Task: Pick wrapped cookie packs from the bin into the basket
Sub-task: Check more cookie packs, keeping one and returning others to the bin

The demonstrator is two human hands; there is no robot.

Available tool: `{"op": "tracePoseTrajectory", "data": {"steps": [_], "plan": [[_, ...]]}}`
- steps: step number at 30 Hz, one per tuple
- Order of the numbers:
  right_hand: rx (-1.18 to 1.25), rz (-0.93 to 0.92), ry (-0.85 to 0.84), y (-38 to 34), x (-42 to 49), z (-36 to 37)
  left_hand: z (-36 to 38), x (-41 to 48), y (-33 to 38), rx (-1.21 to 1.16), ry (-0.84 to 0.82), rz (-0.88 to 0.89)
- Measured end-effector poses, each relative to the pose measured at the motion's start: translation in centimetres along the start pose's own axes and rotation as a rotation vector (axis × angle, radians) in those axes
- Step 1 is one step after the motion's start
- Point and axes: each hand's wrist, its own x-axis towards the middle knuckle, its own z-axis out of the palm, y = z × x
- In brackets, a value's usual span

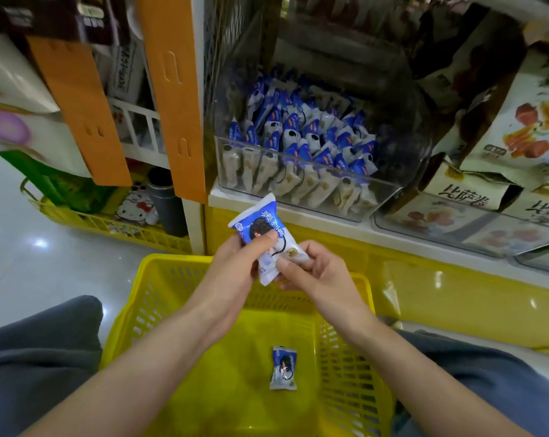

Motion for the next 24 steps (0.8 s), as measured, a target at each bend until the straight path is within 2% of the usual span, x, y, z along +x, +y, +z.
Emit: {"op": "tracePoseTrajectory", "data": {"steps": [6,9,12,18,24], "plan": [[-0.385,-0.232,0.068,-3.4,0.6,-0.6,0.4,0.7,2.1,-0.207,0.073,-0.032],[-0.470,-0.384,0.198,-6.9,3.3,-1.9,0.2,1.2,3.4,-0.155,0.061,0.009],[-0.662,-0.491,0.280,-10.0,7.8,-2.5,0.1,1.6,4.4,0.002,0.074,0.045],[-0.946,-0.307,0.203,-11.2,17.4,-2.0,-0.7,1.3,5.9,0.176,0.095,0.129],[-1.182,-0.048,0.188,-10.9,21.3,-1.4,-1.5,1.5,6.8,0.219,0.075,0.180]]}}
